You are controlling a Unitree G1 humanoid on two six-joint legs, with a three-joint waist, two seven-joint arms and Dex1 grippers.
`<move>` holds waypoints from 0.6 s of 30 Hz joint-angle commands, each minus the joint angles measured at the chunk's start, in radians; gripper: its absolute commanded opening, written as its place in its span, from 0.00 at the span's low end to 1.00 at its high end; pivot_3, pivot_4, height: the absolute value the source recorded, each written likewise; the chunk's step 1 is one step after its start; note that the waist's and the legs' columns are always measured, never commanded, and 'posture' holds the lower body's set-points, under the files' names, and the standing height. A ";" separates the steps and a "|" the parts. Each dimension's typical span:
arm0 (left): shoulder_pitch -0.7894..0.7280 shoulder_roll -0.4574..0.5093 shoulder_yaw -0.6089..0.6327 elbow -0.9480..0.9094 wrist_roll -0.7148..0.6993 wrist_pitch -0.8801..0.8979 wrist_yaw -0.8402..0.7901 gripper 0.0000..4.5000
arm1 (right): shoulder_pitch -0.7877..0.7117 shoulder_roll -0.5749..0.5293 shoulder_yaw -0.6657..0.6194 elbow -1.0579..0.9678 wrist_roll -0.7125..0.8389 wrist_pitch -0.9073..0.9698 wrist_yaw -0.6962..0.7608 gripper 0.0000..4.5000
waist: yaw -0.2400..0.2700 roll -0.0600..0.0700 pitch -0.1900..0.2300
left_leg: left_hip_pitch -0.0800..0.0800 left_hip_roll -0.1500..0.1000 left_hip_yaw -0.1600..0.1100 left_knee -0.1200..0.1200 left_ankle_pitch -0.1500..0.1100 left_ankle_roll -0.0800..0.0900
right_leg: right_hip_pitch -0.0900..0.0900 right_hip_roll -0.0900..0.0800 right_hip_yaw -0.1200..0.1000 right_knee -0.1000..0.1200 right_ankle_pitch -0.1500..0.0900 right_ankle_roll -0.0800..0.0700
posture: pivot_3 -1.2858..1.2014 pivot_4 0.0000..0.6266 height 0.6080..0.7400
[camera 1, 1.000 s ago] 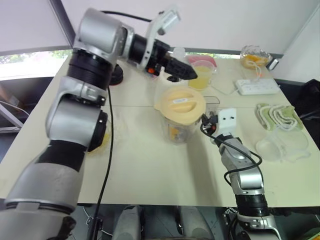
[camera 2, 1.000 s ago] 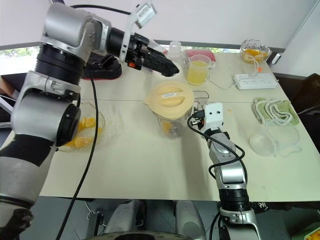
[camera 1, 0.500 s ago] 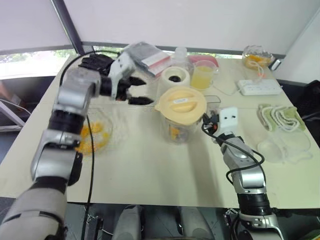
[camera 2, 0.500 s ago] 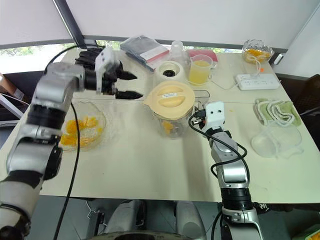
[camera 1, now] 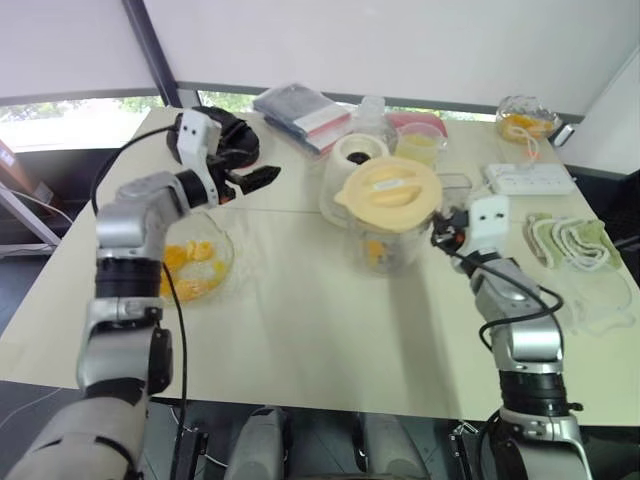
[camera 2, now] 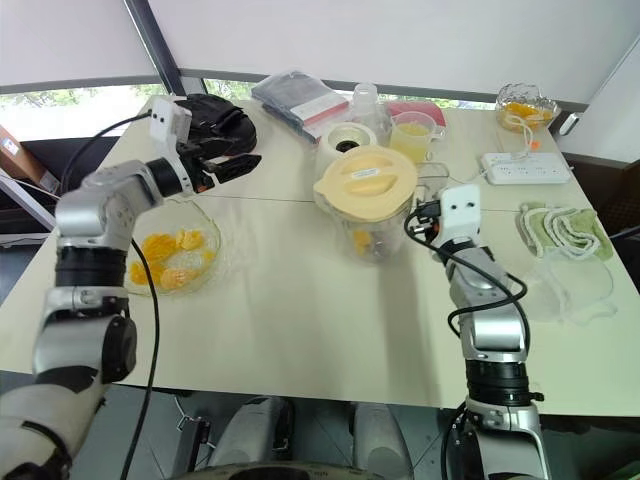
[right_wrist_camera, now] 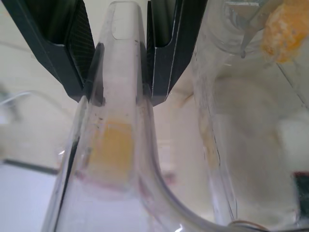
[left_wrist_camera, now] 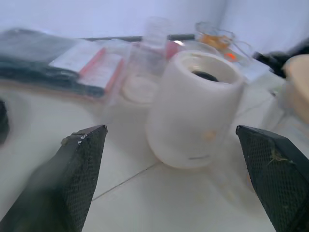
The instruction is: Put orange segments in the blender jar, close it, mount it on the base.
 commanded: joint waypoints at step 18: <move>0.404 -0.164 -0.176 -0.325 0.110 -0.206 0.265 0.99 | -0.463 -0.163 -0.168 0.010 0.173 0.228 -0.014 0.19 | -0.005 0.001 0.000 | 0.002 -0.001 0.002 -0.001 0.003 -0.004 | -0.001 0.001 0.001 0.001 0.001 -0.002 | 0.52 0.24 1.00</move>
